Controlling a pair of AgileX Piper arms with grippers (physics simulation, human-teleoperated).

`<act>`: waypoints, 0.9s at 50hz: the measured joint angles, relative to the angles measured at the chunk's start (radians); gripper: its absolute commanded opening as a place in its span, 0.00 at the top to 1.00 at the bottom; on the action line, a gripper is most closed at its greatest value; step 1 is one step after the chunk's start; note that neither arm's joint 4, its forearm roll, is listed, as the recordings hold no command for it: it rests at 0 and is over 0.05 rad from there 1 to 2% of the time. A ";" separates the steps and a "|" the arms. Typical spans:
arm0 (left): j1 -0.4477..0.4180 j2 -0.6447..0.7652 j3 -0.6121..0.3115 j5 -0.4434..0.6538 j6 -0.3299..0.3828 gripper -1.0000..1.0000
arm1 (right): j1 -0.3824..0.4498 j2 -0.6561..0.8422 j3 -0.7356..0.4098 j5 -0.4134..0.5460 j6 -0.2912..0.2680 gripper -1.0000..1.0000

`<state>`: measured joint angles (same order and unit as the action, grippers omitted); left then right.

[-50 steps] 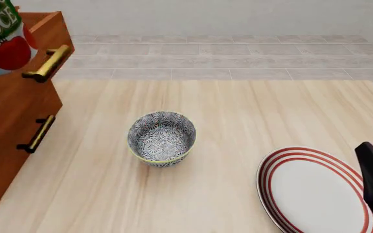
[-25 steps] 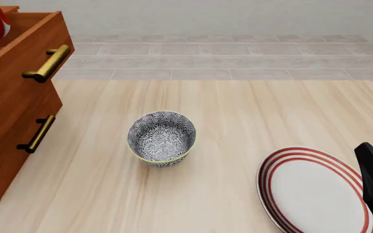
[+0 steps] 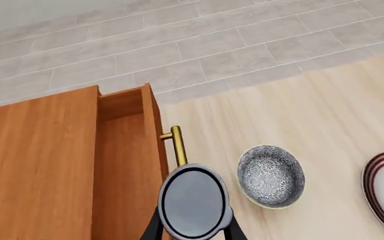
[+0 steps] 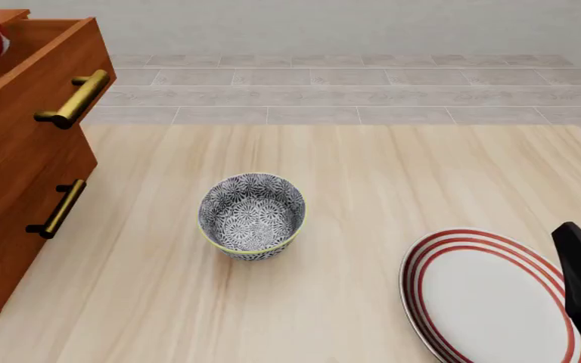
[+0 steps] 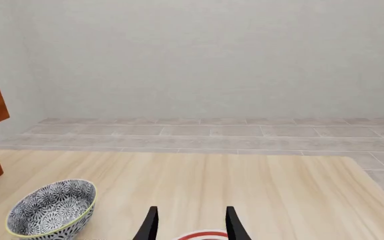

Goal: Put the ketchup in the top drawer of the cabinet.

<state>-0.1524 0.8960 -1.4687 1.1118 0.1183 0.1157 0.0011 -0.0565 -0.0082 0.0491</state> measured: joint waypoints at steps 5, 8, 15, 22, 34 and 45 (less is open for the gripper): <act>0.035 0.021 -0.005 -0.012 0.005 1.00 | 0.007 0.000 0.001 0.000 -0.007 0.00; 0.058 0.032 -0.006 -0.020 0.008 1.00 | 0.008 0.000 0.000 0.001 -0.009 0.00; 0.104 0.055 -0.017 -0.030 0.015 1.00 | 0.006 0.000 0.002 0.002 -0.009 0.00; 0.143 0.080 -0.045 -0.028 0.021 1.00 | 0.010 0.000 0.001 0.004 -0.011 0.00; 0.214 0.120 -0.060 -0.051 0.017 1.00 | 0.012 0.000 0.004 0.004 -0.013 0.00; 0.264 0.150 -0.053 -0.076 0.012 1.00 | 0.012 0.000 0.005 0.006 -0.015 0.00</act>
<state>0.1114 1.0461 -1.5221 1.0357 0.1301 0.1281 0.0013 -0.0512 -0.0019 0.0341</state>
